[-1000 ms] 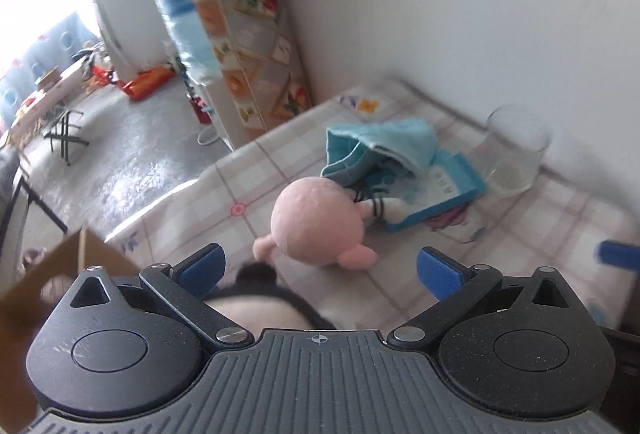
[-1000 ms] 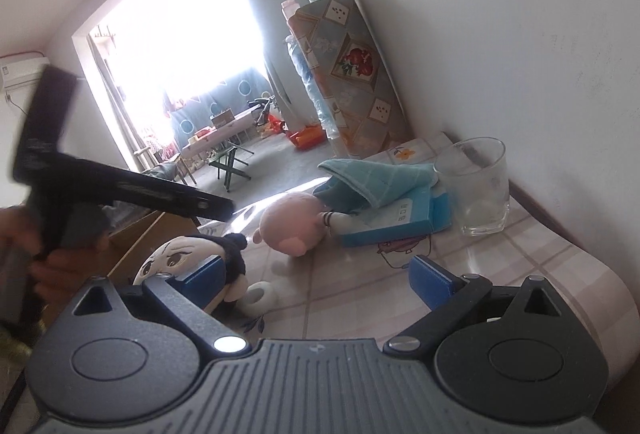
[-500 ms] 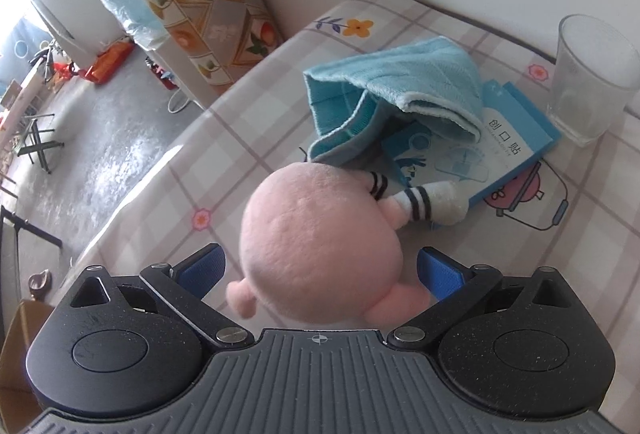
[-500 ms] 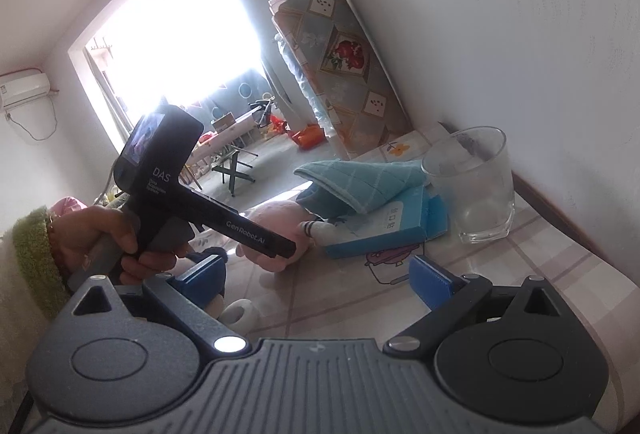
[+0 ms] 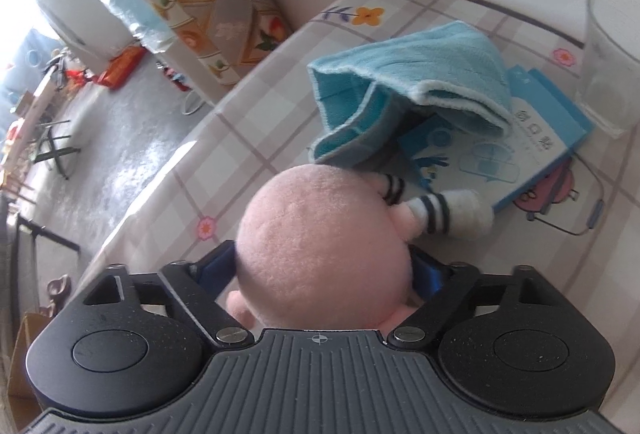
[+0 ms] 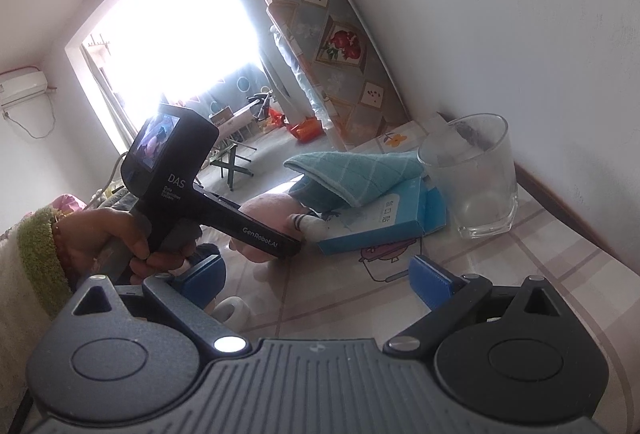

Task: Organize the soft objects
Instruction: 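Grasp the pink round plush toy with the left gripper, then lift the pink plush with the left gripper while the right gripper grasps the blue towel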

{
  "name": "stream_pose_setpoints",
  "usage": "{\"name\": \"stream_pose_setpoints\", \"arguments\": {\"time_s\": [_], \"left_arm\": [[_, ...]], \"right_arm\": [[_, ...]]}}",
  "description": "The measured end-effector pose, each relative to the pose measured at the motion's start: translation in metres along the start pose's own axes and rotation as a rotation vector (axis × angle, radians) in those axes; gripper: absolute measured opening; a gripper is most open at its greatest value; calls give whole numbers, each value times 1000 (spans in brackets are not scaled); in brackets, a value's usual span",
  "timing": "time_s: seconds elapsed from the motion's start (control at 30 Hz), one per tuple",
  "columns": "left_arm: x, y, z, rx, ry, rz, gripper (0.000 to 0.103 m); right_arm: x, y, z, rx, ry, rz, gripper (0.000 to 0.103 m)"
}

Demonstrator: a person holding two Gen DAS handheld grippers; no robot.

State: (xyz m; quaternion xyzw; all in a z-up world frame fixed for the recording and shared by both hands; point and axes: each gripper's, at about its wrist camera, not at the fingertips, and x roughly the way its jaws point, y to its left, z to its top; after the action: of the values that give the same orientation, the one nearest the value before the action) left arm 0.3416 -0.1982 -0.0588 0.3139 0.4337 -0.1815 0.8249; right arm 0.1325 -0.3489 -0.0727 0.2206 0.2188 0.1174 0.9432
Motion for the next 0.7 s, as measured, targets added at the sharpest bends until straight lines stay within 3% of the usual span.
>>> {"name": "stream_pose_setpoints", "arguments": {"time_s": [0.3, 0.53, 0.7], "left_arm": [[-20, 12, -7, -105, -31, -37, 81], [-97, 31, -30, -227, -191, -72, 81], [-156, 48, -64, -340, -325, -64, 81]], "right_arm": [[-28, 7, 9, 1, -41, -18, 100], [-61, 17, 50, -4, -136, 44, 100], [-37, 33, 99, -12, -116, 122, 102]]}}
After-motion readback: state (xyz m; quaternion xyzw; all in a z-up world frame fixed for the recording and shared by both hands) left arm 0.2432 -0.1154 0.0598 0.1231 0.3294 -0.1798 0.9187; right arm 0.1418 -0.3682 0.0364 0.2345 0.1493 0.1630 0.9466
